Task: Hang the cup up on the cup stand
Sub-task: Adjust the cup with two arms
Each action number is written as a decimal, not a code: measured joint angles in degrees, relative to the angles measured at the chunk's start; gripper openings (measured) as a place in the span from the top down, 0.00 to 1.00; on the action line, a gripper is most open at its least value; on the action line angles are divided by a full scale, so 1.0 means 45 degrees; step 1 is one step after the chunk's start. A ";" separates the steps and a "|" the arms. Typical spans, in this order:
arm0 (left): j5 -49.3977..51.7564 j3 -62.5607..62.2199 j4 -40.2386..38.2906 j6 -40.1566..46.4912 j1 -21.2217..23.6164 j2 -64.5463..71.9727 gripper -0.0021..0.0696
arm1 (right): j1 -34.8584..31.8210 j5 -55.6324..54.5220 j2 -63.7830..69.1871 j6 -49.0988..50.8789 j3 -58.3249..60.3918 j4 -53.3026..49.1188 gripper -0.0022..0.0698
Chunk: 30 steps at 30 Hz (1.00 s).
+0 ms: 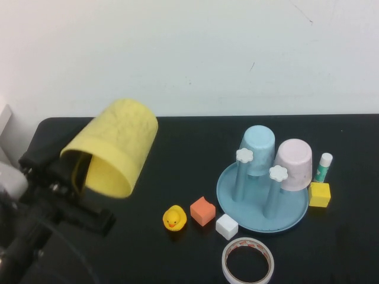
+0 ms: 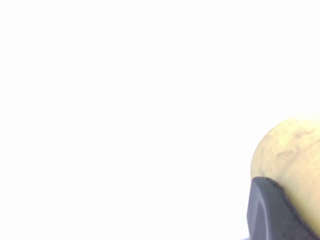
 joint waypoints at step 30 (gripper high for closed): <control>-0.5064 0.0000 0.2698 -0.4072 0.0000 0.3566 0.96 | 0.1203 0.5451 1.4402 -0.2749 -0.8929 0.6166 0.13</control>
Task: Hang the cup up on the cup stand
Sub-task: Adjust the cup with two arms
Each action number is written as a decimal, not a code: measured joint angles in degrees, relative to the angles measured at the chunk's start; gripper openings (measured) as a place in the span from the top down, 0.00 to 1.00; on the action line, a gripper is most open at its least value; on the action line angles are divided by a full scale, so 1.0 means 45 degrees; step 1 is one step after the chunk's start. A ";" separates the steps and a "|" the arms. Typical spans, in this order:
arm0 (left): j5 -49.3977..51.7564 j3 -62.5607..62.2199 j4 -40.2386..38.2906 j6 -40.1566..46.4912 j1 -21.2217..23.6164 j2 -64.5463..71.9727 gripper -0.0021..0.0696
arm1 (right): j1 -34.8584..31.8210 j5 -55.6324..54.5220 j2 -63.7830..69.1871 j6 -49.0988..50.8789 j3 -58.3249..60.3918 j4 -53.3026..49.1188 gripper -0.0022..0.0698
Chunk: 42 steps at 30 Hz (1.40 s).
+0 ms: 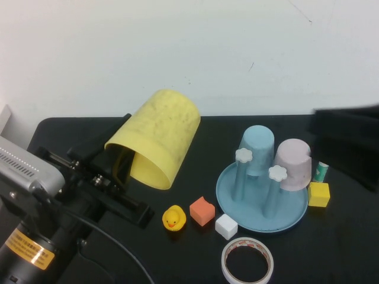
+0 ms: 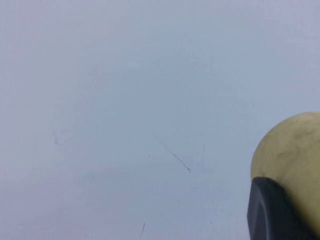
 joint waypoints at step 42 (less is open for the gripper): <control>-0.0253 0.0000 -0.0840 0.0904 0.0000 0.0072 0.96 | 0.6659 -0.3957 0.5944 0.0872 -0.6710 0.0257 0.14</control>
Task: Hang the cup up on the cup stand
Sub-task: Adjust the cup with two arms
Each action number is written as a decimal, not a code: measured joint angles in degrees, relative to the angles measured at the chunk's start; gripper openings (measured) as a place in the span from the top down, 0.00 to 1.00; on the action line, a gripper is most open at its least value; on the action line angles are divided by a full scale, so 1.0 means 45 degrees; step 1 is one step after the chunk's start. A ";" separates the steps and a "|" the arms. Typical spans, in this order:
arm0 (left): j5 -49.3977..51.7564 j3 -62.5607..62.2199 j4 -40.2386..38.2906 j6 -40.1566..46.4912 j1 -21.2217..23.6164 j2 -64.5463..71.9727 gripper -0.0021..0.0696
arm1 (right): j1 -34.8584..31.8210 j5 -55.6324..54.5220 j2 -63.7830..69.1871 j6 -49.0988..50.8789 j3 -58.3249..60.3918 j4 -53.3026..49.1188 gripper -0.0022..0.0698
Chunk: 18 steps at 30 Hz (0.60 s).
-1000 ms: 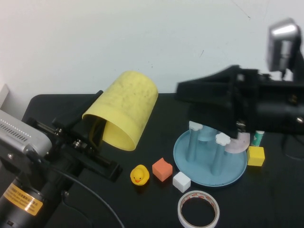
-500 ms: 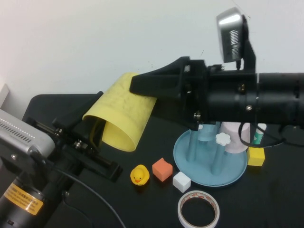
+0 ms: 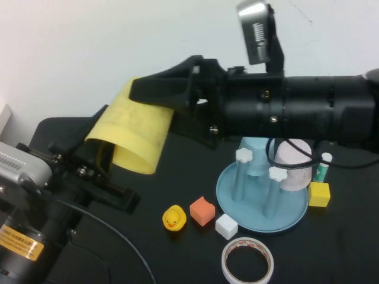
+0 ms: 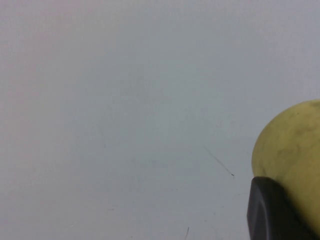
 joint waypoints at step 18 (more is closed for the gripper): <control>0.0498 0.0044 -0.0525 0.0152 0.0093 0.0000 0.87 | 0.0144 -0.0023 0.0703 -0.0949 -0.0396 0.0374 0.17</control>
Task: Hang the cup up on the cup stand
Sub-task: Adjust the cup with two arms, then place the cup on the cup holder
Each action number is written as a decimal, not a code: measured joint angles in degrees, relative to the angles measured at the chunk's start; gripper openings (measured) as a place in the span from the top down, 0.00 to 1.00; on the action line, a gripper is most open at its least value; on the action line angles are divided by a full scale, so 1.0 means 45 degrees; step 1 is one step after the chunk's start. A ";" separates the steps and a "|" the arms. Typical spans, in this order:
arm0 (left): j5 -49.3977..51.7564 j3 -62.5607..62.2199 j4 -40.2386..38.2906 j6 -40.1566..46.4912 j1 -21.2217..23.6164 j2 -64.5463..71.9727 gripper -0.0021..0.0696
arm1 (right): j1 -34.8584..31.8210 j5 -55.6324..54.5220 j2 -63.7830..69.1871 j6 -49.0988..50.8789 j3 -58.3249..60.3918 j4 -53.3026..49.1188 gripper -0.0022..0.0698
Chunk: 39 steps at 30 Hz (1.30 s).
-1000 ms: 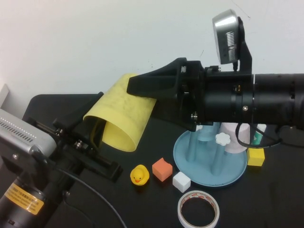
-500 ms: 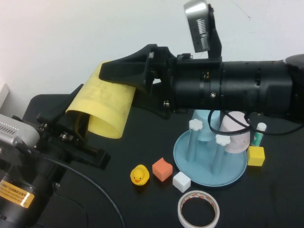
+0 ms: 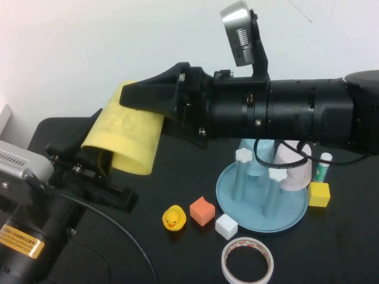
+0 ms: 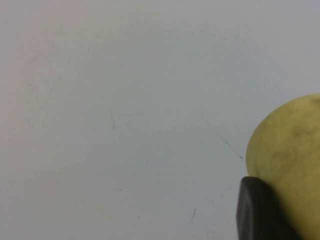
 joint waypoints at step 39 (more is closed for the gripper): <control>0.3477 0.1621 0.4984 -0.1684 -0.0088 -0.2751 0.56 | -0.1823 -0.2493 -0.1122 -1.0578 0.0698 -0.6054 0.17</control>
